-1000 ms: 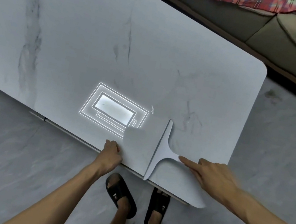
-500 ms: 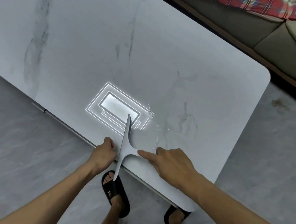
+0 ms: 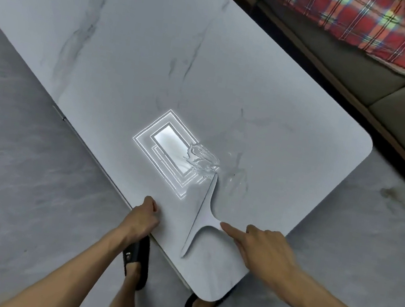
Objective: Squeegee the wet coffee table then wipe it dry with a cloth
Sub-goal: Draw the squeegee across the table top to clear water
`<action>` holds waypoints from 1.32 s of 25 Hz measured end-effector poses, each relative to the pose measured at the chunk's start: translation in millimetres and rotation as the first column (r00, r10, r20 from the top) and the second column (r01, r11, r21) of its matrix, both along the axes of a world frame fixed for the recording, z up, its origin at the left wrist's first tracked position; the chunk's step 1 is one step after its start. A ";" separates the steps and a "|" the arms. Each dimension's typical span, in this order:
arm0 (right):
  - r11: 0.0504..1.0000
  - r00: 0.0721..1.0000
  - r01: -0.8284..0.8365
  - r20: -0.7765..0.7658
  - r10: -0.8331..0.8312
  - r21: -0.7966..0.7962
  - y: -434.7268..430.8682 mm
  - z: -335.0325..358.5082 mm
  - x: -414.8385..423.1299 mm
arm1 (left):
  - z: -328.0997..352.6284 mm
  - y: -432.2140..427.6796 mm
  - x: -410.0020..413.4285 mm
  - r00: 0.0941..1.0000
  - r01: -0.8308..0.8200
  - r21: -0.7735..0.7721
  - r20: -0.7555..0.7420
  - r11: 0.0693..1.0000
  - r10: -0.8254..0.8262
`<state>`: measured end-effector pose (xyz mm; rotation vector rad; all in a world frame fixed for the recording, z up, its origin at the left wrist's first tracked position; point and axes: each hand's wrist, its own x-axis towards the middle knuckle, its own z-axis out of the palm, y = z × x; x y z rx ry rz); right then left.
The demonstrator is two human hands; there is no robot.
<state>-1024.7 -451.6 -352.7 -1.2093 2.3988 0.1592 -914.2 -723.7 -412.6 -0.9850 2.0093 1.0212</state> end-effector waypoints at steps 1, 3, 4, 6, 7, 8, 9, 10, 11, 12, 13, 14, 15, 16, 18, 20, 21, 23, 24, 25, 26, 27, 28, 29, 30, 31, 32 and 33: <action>1.000 1.000 0.003 -0.001 -0.003 0.024 8.7 6.0 -6.0 | 1.1 6.4 -2.1 0.998 -0.055 -0.025 -0.028 0.998 0.055; 0.999 0.999 -0.033 0.029 0.032 0.035 8.9 17.0 -13.6 | 5.5 11.1 -4.6 0.980 -0.184 -0.088 -0.097 0.979 0.176; 0.997 0.995 -0.073 0.065 0.073 0.005 1.3 20.2 -16.8 | 9.2 10.2 -4.5 0.965 -0.246 -0.122 -0.124 0.962 0.232; 0.986 0.980 -0.149 0.125 0.157 -0.072 -33.2 19.7 -24.8 | 16.2 -1.5 -1.7 0.917 -0.386 -0.177 -0.185 0.906 0.354; 0.977 0.969 -0.182 0.148 0.198 -0.114 -58.0 17.0 -29.2 | 19.0 -10.6 -1.4 0.891 -0.440 -0.200 -0.217 0.876 0.398; 0.966 0.961 -0.208 0.153 0.232 -0.154 -85.8 11.2 -33.4 | 20.9 -20.7 -2.1 0.875 -0.471 -0.225 -0.243 0.853 0.419; 0.956 0.954 -0.235 0.145 0.261 -0.176 -114.1 5.4 -35.4 | 21.7 -30.5 -2.9 0.869 -0.482 -0.245 -0.257 0.842 0.423; 0.948 0.948 -0.263 0.137 0.289 -0.181 -139.6 -0.6 -35.7 | 21.0 -39.8 -4.2 0.870 -0.480 -0.252 -0.260 0.841 0.419; 0.943 0.943 -0.283 0.130 0.308 -0.175 -160.2 -6.4 -35.7 | 19.8 -47.3 -5.9 0.875 -0.469 -0.244 -0.256 0.849 0.410; 0.943 0.942 -0.287 0.127 0.309 -0.167 -174.8 -12.4 -36.9 | 18.5 -52.3 -7.4 0.884 -0.451 -0.230 -0.245 0.862 0.397; 0.950 0.947 -0.268 0.137 0.291 -0.160 -185.7 -19.3 -38.8 | 16.6 -57.2 -8.3 0.899 -0.421 -0.213 -0.223 0.882 0.376; 0.961 0.955 -0.234 0.150 0.256 -0.148 -190.3 -25.7 -41.3 | 13.9 -61.2 -9.6 0.917 -0.382 -0.192 -0.198 0.904 0.345; 0.972 0.965 -0.192 0.156 0.213 -0.137 -188.6 -30.3 -44.9 | 11.5 -63.3 -11.7 0.932 -0.346 -0.166 -0.179 0.923 0.317; 0.981 0.974 -0.143 0.156 0.163 -0.132 -182.3 -33.4 -49.8 | 9.8 -63.8 -14.5 0.941 -0.319 -0.140 -0.163 0.937 0.296; 0.992 0.987 -0.029 0.155 0.048 -0.122 -161.2 -35.3 -64.3 | 7.2 -61.6 -22.7 0.956 -0.274 -0.082 -0.128 0.958 0.263; 0.992 0.986 0.080 0.153 -0.065 -0.094 -131.9 -33.4 -77.4 | 5.0 -55.6 -32.8 0.969 -0.231 -0.034 -0.095 0.972 0.227; 0.989 0.983 0.126 0.146 -0.114 -0.076 -116.6 -31.2 -81.3 | 4.2 -52.0 -37.6 0.975 -0.205 -0.019 -0.085 0.979 0.203; 0.980 0.973 0.197 0.129 -0.191 -0.037 -84.0 -24.5 -83.1 | 2.8 -43.6 -48.1 0.984 -0.162 0.026 -0.073 0.986 0.164; 0.975 0.968 0.221 0.128 -0.216 -0.023 -68.9 -21.8 -80.3 | 3.4 -41.0 -51.5 0.987 -0.143 0.045 -0.069 0.989 0.146; 0.971 0.963 0.239 0.127 -0.236 -0.008 -55.2 -18.2 -76.7 | 4.7 -38.5 -54.5 0.989 -0.126 0.059 -0.067 0.990 0.130; 0.967 0.960 0.253 0.121 -0.253 0.013 -42.6 -13.5 -73.1 | 6.2 -36.1 -57.3 0.991 -0.114 0.066 -0.068 0.991 0.119; 0.963 0.956 0.268 0.111 -0.271 0.037 -31.0 -6.9 -70.9 | 8.2 -33.2 -61.8 0.991 -0.105 0.069 -0.071 0.992 0.110; 0.958 0.953 0.279 0.107 -0.284 0.066 -22.5 -1.1 -67.2 | 10.1 -30.9 -63.9 0.993 -0.096 0.065 -0.069 0.993 0.101; 0.955 0.950 0.283 0.107 -0.292 0.088 -16.1 5.0 -63.6 | 12.2 -28.4 -65.9 0.994 -0.087 0.059 -0.068 0.995 0.090; 0.953 0.949 0.286 0.108 -0.296 0.096 -11.2 12.7 -62.2 | 14.2 -25.4 -69.3 0.994 -0.078 0.052 -0.071 0.996 0.081; 0.953 0.948 0.290 0.112 -0.299 0.090 -9.7 20.5 -64.8 | 15.7 -22.8 -73.1 0.994 -0.074 0.044 -0.081 0.996 0.077; 0.951 0.944 0.300 0.122 -0.307 0.071 -11.6 27.6 -72.3 | 17.3 -21.1 -77.1 0.992 -0.074 0.031 -0.095 0.997 0.077; 0.948 0.939 0.316 0.128 -0.318 0.041 -15.8 33.0 -84.9 | 18.6 -20.4 -80.7 0.991 -0.078 0.018 -0.112 0.997 0.080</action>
